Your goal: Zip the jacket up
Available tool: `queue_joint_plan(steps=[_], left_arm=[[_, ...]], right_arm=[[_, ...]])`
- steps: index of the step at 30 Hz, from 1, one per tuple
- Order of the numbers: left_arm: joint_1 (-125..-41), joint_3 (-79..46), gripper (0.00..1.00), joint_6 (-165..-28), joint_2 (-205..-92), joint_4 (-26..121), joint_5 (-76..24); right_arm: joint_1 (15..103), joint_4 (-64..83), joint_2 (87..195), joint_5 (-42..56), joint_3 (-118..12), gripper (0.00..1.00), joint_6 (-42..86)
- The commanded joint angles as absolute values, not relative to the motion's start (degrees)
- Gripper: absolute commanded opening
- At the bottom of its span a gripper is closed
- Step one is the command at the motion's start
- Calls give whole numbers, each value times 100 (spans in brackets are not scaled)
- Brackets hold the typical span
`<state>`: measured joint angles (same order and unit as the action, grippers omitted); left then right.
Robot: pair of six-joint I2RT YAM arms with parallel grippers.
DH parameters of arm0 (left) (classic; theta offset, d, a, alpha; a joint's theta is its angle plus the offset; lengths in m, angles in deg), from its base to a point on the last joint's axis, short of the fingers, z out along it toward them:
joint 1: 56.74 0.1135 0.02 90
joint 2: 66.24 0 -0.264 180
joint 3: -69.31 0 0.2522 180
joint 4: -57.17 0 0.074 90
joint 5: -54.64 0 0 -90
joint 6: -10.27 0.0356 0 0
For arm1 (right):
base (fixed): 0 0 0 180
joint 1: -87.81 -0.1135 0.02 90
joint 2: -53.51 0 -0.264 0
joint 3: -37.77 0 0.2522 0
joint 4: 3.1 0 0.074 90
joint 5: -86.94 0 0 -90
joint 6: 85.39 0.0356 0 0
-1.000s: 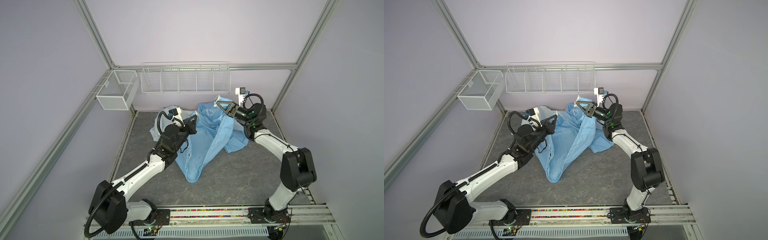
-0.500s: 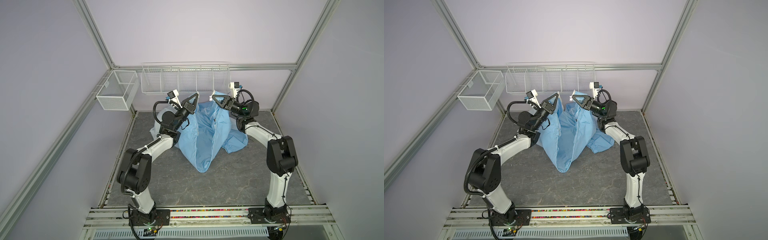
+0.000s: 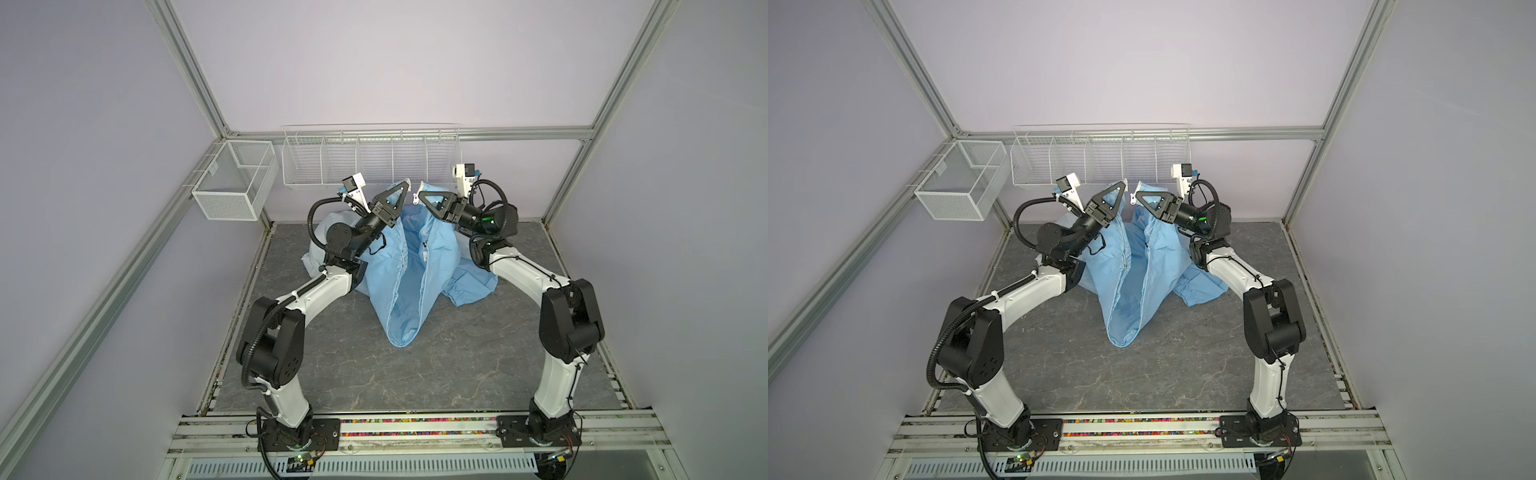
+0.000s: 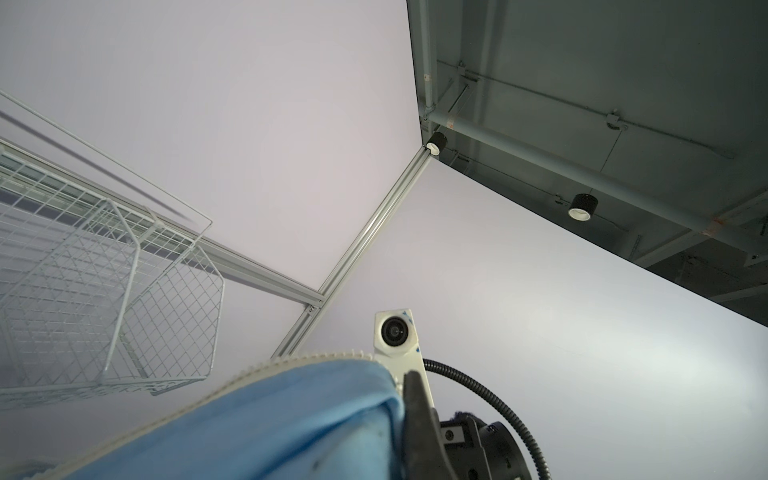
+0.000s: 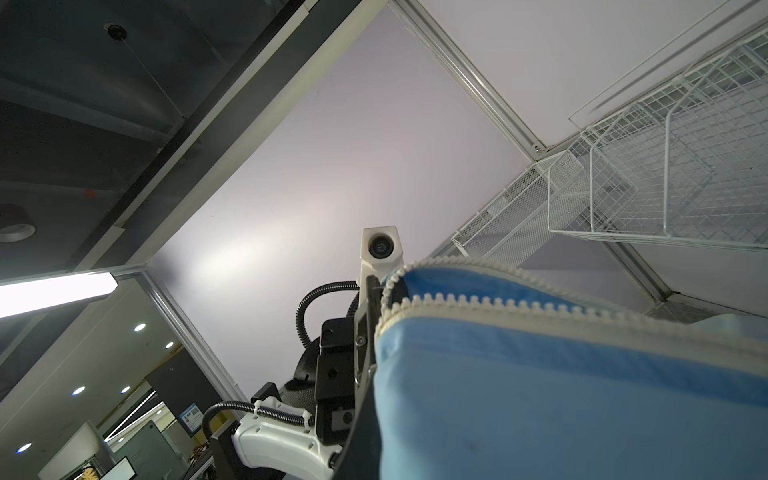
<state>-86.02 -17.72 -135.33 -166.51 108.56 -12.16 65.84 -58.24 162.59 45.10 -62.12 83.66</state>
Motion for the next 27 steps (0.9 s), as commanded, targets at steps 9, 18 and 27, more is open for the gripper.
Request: queue_joint_plan(steps=[9,18,27], left_arm=[[-8774,-1654,0,-13688,-16341,11442,-1384],[-8820,-1529,0,-13716,-16276,11507,-1492],[-8825,-1553,0,-13723,-16303,11532,-1625]], right_arm=[[6418,-6057,15785,4075,-5969,7,8039],[6409,-6193,15766,3861,-5900,7,8050],[6383,-6220,15784,3895,-5957,7,8064]])
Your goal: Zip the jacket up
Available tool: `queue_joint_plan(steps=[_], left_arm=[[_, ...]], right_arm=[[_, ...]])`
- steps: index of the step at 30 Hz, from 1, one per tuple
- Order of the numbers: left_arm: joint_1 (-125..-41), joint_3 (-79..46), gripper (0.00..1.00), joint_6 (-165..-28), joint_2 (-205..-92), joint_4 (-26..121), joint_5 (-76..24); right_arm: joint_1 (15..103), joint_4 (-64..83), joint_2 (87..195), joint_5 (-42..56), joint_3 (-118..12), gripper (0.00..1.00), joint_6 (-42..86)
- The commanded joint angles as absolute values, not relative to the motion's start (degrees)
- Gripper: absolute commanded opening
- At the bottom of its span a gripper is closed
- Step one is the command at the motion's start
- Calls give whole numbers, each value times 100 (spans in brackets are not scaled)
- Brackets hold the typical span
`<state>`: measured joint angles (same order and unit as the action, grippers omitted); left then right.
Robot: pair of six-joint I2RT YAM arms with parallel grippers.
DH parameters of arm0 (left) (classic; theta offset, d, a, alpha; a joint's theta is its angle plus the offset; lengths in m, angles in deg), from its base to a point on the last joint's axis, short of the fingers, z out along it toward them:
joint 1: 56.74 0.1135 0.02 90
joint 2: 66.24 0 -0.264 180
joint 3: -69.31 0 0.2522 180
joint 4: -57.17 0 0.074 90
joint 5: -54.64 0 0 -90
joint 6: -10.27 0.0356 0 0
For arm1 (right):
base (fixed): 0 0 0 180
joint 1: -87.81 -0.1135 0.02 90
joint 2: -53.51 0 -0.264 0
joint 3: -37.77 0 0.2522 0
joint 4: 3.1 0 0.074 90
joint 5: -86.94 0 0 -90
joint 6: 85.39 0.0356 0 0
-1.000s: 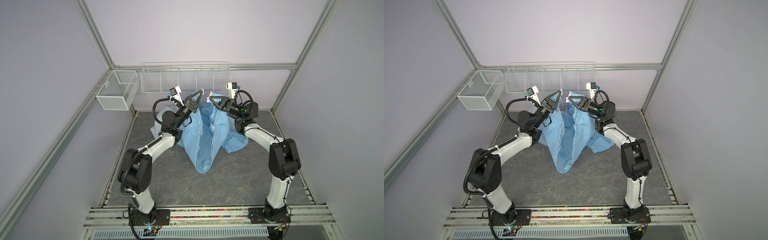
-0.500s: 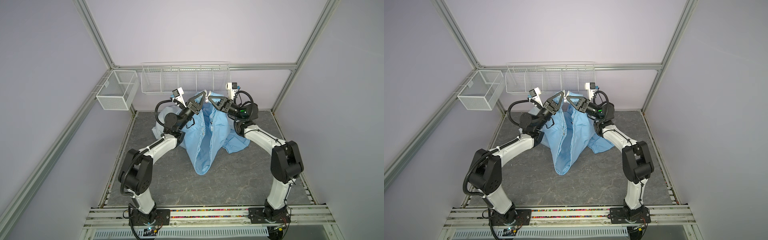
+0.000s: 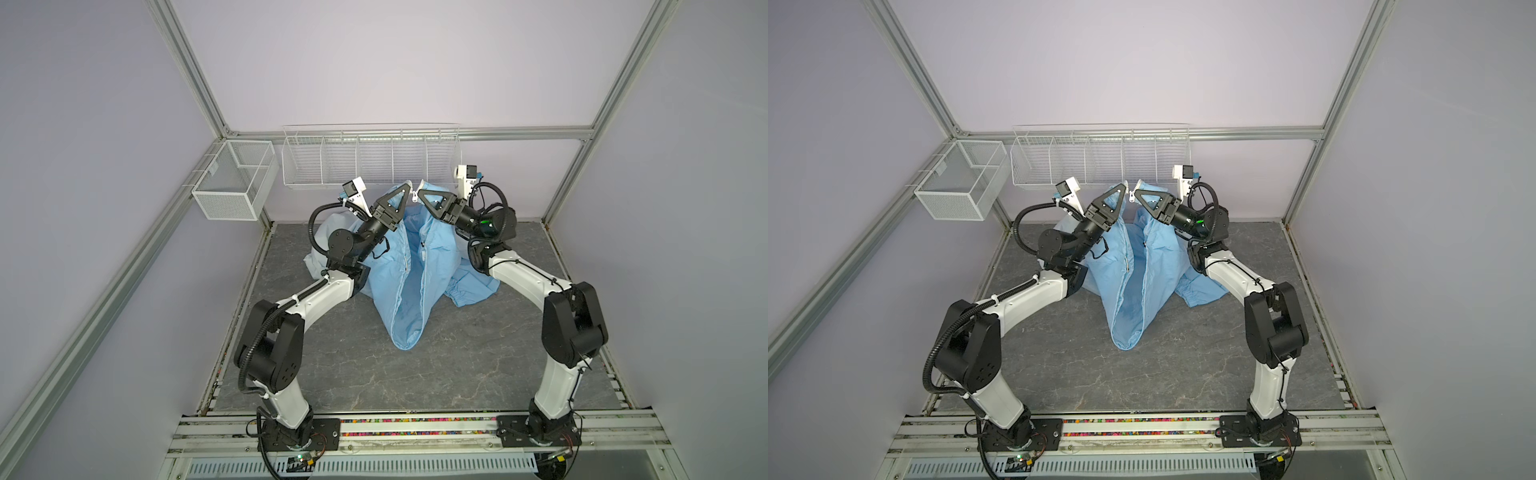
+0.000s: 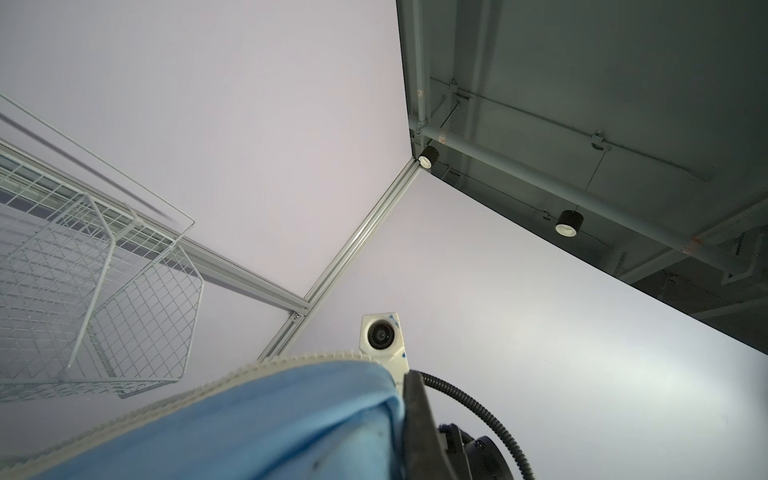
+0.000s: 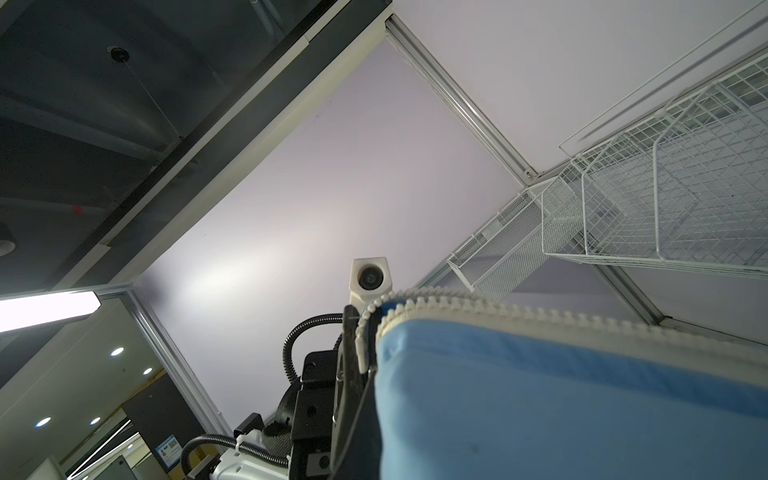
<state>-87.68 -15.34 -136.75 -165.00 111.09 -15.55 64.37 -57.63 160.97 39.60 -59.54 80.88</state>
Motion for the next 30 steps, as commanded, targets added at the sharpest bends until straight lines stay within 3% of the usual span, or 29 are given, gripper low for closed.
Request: queue_joint_plan(steps=[1,30], left_arm=[[-8823,-1555,0,-13741,-16308,11562,-1656],[-8852,-1542,0,-13958,-16485,11668,-1681]], right_arm=[[6379,-6212,15784,3901,-5954,7,8064],[6306,-6271,15792,3871,-6185,7,8020]])
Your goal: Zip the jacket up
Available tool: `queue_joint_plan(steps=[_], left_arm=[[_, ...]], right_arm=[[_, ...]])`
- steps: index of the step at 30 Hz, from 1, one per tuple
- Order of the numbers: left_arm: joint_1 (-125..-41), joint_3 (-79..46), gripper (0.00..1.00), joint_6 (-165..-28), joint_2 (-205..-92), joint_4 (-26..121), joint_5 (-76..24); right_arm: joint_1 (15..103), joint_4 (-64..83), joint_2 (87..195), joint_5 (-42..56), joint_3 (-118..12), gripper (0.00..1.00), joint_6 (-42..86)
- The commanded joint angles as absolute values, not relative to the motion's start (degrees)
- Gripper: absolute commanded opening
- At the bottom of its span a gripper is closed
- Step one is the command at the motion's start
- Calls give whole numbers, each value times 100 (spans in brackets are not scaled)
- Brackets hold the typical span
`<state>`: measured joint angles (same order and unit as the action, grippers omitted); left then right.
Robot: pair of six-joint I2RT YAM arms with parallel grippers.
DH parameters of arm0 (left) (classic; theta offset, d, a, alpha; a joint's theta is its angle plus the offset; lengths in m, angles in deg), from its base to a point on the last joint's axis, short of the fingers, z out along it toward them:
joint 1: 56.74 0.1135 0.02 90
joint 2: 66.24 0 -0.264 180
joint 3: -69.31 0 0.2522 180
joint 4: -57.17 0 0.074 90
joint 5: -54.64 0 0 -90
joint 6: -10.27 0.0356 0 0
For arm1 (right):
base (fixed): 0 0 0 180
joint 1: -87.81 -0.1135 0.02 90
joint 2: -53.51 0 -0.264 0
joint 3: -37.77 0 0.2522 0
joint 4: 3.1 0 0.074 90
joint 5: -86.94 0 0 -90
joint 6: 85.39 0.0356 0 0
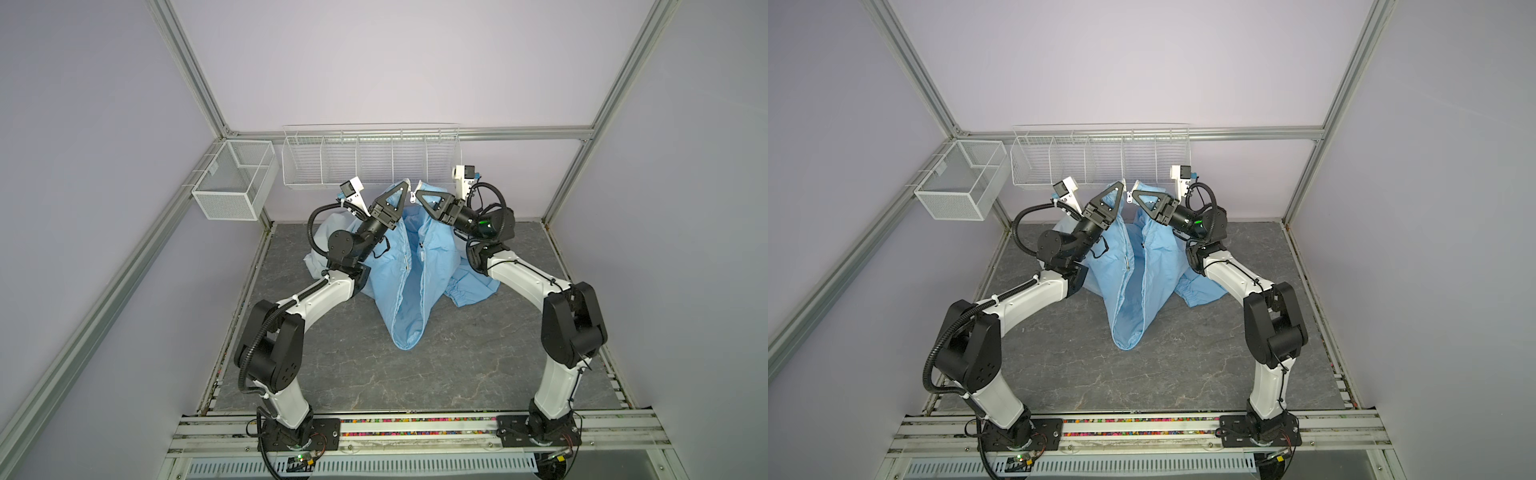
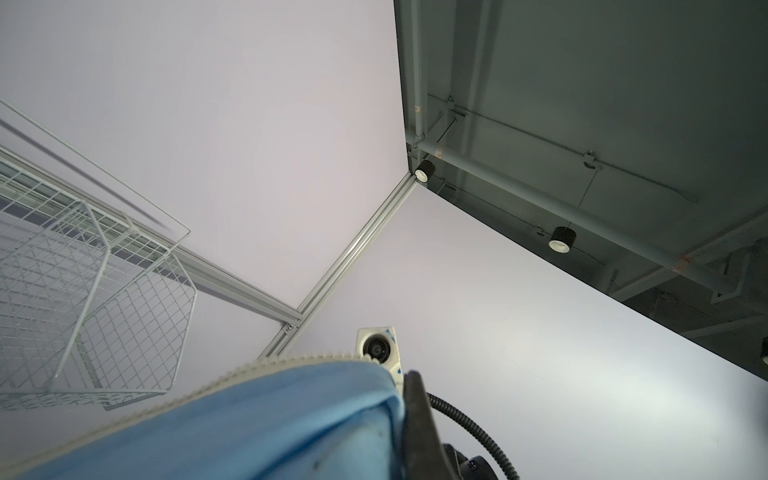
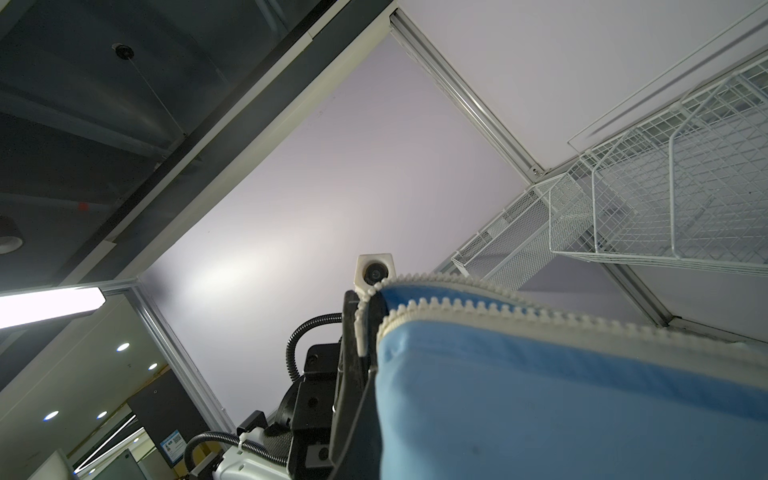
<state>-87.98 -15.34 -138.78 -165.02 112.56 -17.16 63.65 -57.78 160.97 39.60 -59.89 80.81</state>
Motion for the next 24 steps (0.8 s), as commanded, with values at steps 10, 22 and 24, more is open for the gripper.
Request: queue_joint_plan(steps=[10,22,24], left_arm=[[-8856,-1466,0,-14038,-16493,11742,-1753],[-8856,-1487,0,-14117,-16520,11812,-1813],[-8861,-1468,0,-14119,-16511,11814,-1814]], right_arm=[[6291,-6246,15771,3895,-6197,7,8011],[6267,-6282,15749,3913,-6185,7,8028],[6263,-6292,15749,3904,-6186,7,8028]])
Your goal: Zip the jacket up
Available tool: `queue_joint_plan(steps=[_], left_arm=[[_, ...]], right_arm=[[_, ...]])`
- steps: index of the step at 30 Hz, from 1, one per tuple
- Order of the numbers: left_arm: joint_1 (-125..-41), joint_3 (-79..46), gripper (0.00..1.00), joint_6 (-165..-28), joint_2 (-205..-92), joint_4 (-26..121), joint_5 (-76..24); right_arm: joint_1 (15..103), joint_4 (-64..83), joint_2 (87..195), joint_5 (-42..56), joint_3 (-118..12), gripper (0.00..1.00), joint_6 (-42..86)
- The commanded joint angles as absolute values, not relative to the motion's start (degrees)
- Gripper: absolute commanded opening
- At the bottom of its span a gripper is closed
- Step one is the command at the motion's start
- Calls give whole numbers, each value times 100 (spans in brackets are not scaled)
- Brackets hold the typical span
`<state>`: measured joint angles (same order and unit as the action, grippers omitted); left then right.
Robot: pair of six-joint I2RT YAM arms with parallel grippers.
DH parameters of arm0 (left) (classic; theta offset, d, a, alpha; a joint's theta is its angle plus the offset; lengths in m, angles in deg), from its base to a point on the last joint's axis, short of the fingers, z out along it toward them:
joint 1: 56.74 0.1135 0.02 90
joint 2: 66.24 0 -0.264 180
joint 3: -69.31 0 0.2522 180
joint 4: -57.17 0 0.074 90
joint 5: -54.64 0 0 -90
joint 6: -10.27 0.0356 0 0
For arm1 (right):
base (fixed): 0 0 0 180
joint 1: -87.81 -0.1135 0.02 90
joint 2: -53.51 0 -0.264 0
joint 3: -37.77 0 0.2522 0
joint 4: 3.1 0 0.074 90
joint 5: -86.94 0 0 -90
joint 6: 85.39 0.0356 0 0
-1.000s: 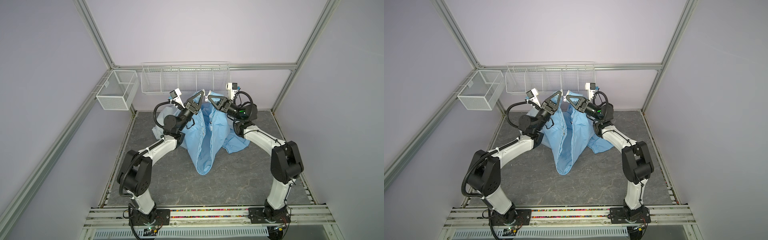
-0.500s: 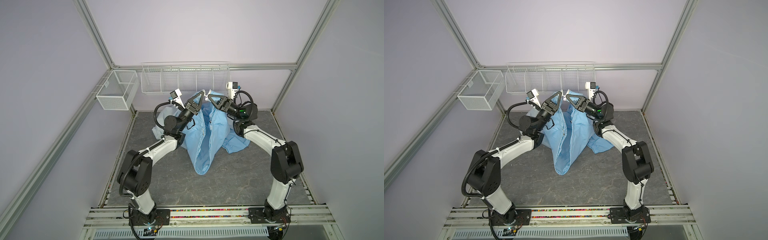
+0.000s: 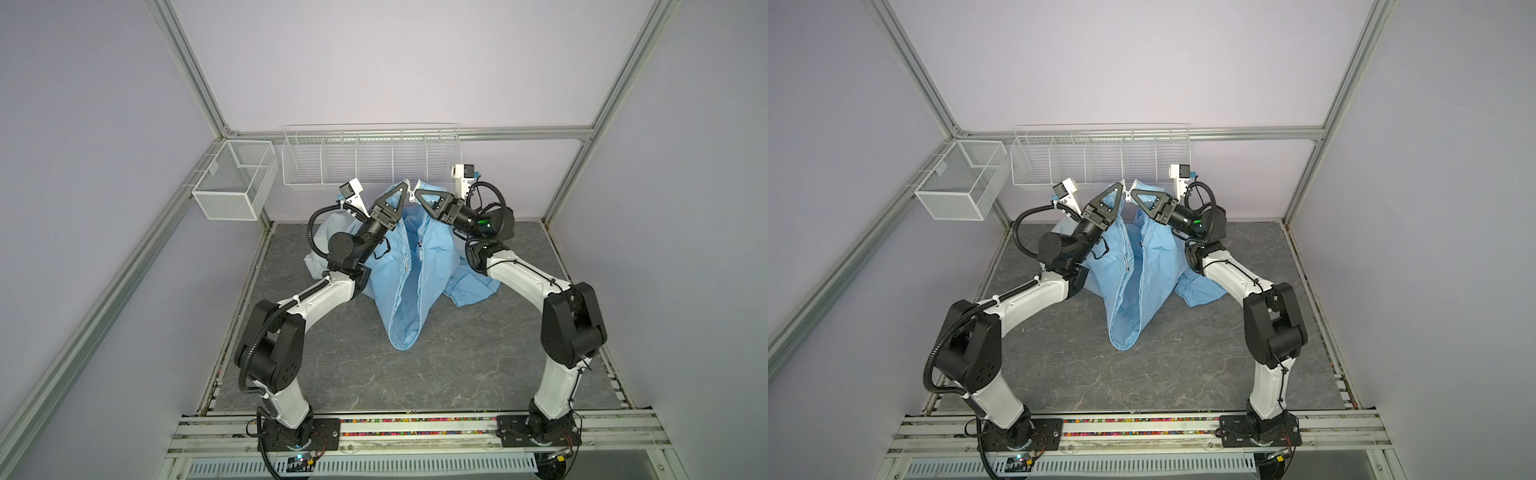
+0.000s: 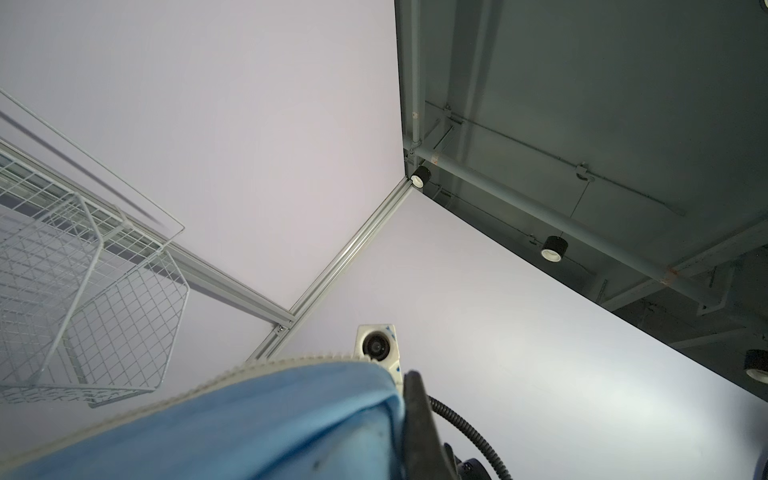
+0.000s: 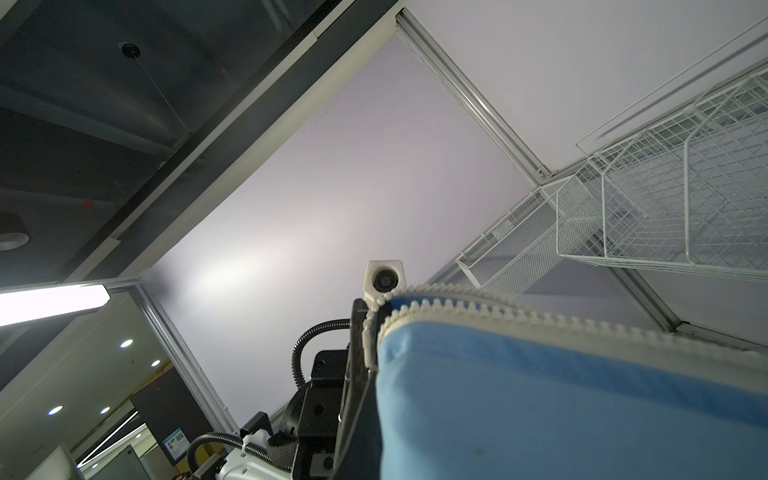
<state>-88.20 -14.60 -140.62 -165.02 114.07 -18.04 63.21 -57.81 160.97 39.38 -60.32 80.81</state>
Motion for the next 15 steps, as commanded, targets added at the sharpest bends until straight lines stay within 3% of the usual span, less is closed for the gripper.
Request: queue_joint_plan(steps=[1,15], left_arm=[[-8857,-1460,0,-14129,-16516,11816,-1818],[-8873,-1397,0,-14134,-16494,11797,-1775]], right_arm=[[6262,-6303,15749,3904,-6187,7,8028],[6245,-6291,15705,3897,-6210,7,8028]])
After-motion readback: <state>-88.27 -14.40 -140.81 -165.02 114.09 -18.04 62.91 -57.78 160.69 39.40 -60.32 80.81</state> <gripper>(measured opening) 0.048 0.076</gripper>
